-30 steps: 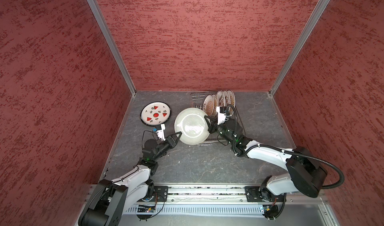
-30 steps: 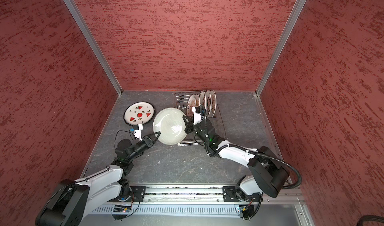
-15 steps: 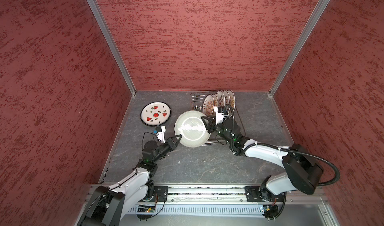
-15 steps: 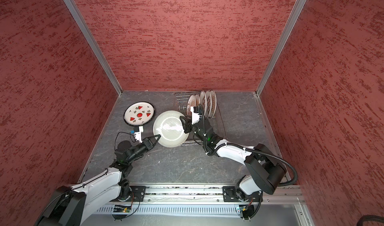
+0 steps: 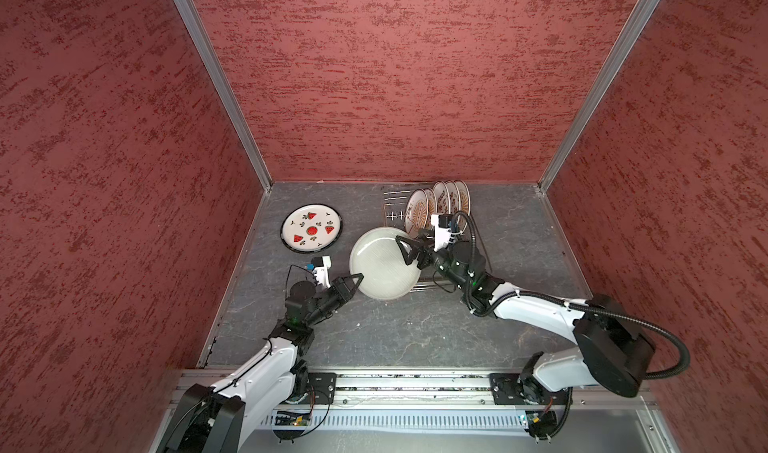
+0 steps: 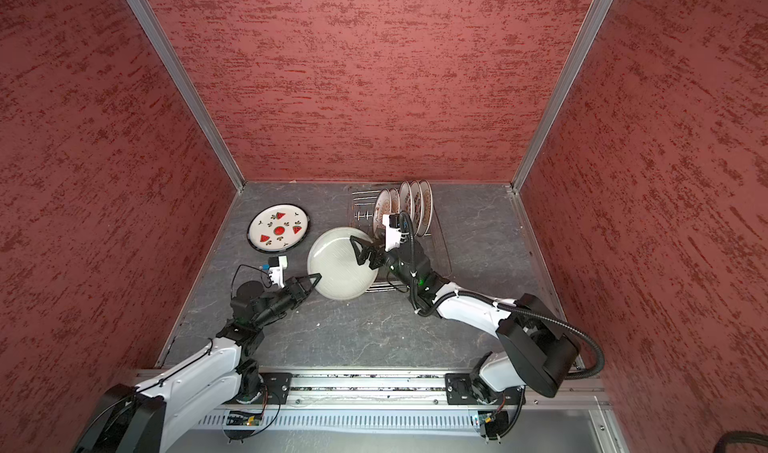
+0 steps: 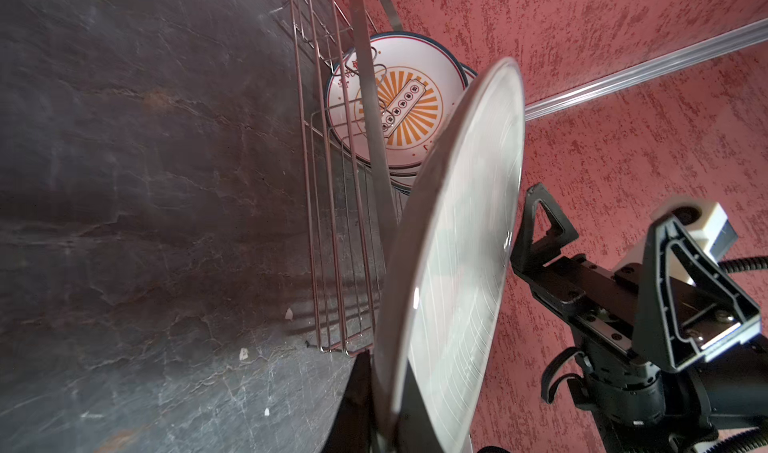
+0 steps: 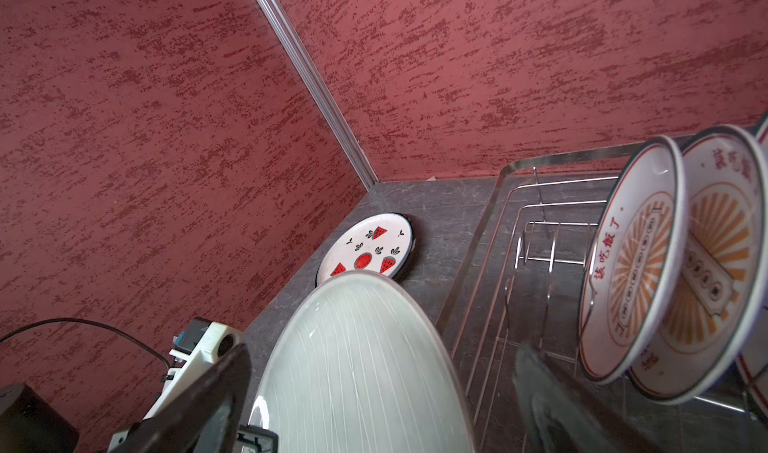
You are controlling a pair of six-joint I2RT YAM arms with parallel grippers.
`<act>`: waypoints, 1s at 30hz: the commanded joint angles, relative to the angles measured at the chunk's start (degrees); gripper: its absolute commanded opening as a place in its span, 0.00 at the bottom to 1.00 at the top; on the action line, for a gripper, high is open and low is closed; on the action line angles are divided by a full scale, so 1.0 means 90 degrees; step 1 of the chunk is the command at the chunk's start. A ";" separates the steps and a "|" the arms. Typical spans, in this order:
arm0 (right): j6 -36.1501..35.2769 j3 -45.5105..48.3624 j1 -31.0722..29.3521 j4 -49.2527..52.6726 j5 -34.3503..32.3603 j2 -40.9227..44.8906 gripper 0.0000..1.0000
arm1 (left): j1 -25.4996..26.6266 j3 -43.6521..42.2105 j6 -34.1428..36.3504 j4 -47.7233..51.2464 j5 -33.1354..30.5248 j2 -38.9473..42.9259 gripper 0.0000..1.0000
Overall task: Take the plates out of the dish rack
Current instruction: 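Open the right gripper and carry the white plate with the left gripper toward the stack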
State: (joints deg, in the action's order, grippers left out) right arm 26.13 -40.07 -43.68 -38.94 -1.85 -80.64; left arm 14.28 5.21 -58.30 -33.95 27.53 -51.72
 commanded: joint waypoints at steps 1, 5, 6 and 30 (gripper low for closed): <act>-0.0049 0.0177 -0.0020 0.0113 -0.0322 0.0256 0.99 | -0.0298 0.0387 -0.0468 -0.1138 0.0285 0.0006 0.00; -0.0095 0.0335 -0.0020 0.0046 -0.0420 0.0362 0.99 | -0.0573 0.0434 -0.0653 -0.1170 0.0407 -0.0038 0.00; -0.0123 0.0367 -0.0020 0.0002 -0.0420 0.0371 0.99 | -0.0608 0.0441 -0.0679 -0.1174 0.0426 -0.0043 0.00; -0.0501 0.0030 -0.0020 -0.0265 0.1289 -0.0235 0.99 | -0.1843 0.0657 -0.1209 -0.0975 -0.0135 -0.0164 0.00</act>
State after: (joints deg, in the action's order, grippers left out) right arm 22.17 -37.12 -43.68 -39.51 6.11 -81.41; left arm -0.80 7.46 -67.51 -34.52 27.62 -53.63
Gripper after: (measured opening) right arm 0.989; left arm 0.098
